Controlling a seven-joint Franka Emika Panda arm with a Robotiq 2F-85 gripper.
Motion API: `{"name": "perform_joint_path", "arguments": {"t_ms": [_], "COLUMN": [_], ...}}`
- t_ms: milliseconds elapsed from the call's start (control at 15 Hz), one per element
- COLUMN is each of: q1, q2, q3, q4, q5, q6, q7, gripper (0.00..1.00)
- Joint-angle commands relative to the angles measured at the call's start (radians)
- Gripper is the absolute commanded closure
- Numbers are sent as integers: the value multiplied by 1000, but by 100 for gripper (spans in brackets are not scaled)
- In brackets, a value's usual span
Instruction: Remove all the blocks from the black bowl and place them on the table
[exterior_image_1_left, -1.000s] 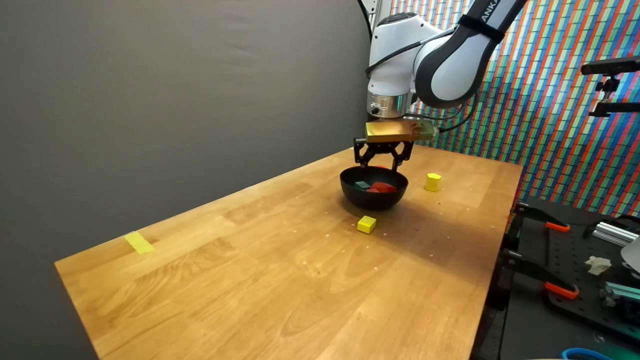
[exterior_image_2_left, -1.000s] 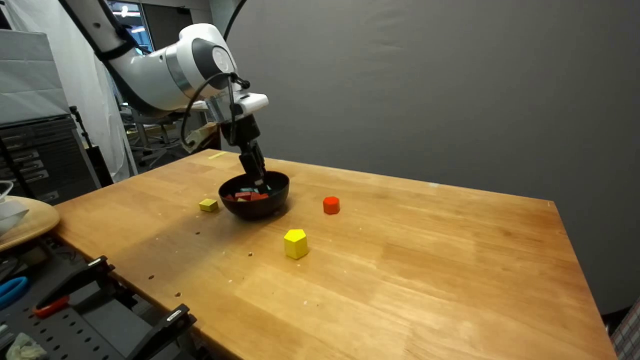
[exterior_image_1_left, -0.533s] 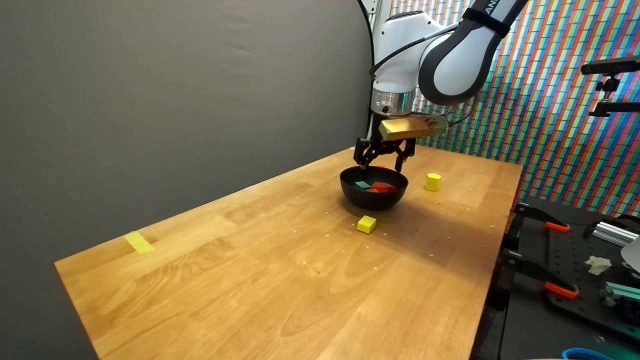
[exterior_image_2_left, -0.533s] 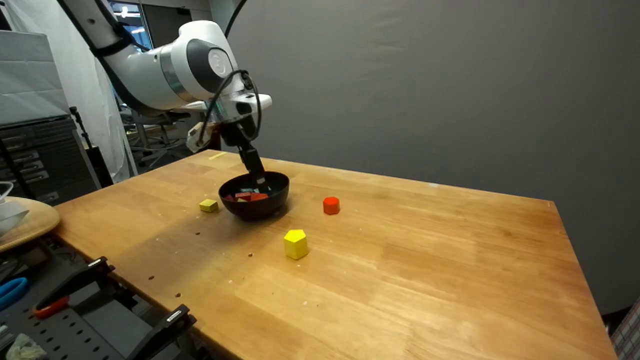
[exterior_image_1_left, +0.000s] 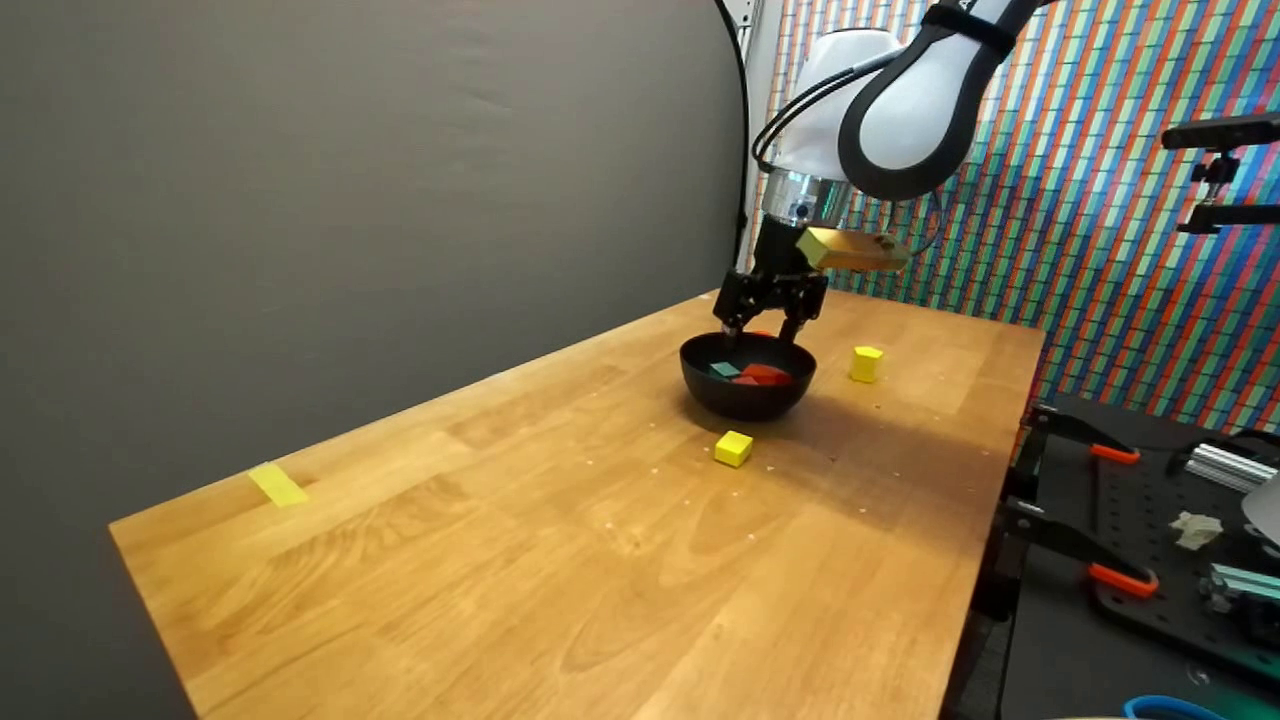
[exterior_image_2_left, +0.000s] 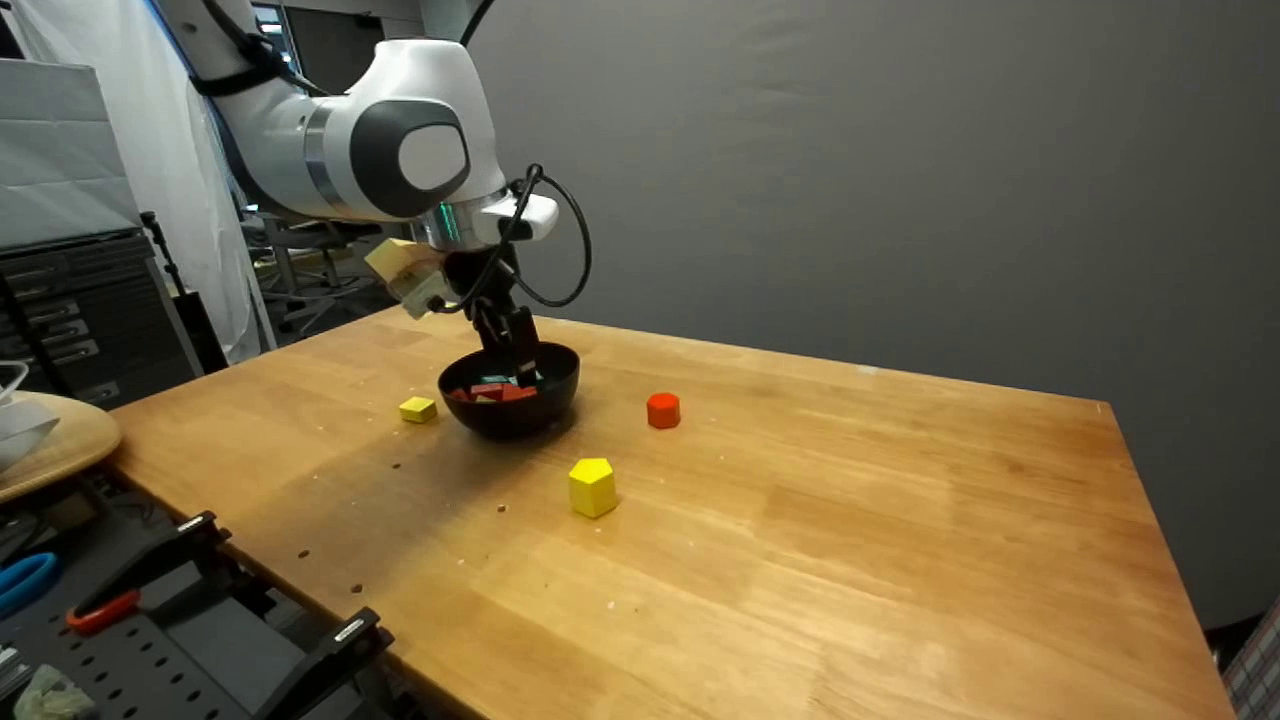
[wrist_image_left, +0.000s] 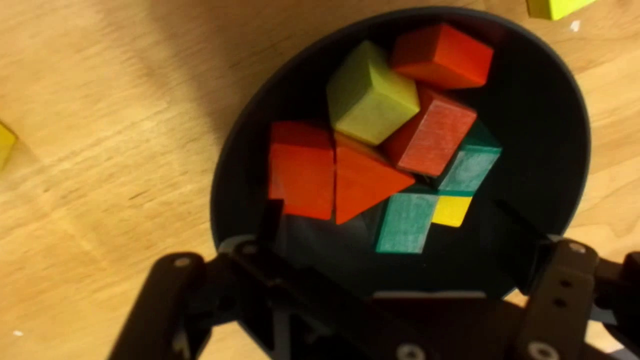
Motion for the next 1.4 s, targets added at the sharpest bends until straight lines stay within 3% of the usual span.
{"name": "perform_joint_path", "arguments": {"t_ms": [0,267,400,1000,1067,1133,1333], "q1": [127,350,414,417,412,415,427], "q2": [-4,55,97,228,236,240,240], "q3": [-113,-359,-424,-389,-385,-388,-399], "q4": [7,85,139,295,305,309,316], "q5": [110,-19,-59,-11,-8,-12,-27], "q6": [2,-6,-23,-161,-180,-195,-247], "q7": [-79,-15,-32,-148,-155,-154,-142], "gripper": [0,0,0,0,25,26,50]}}
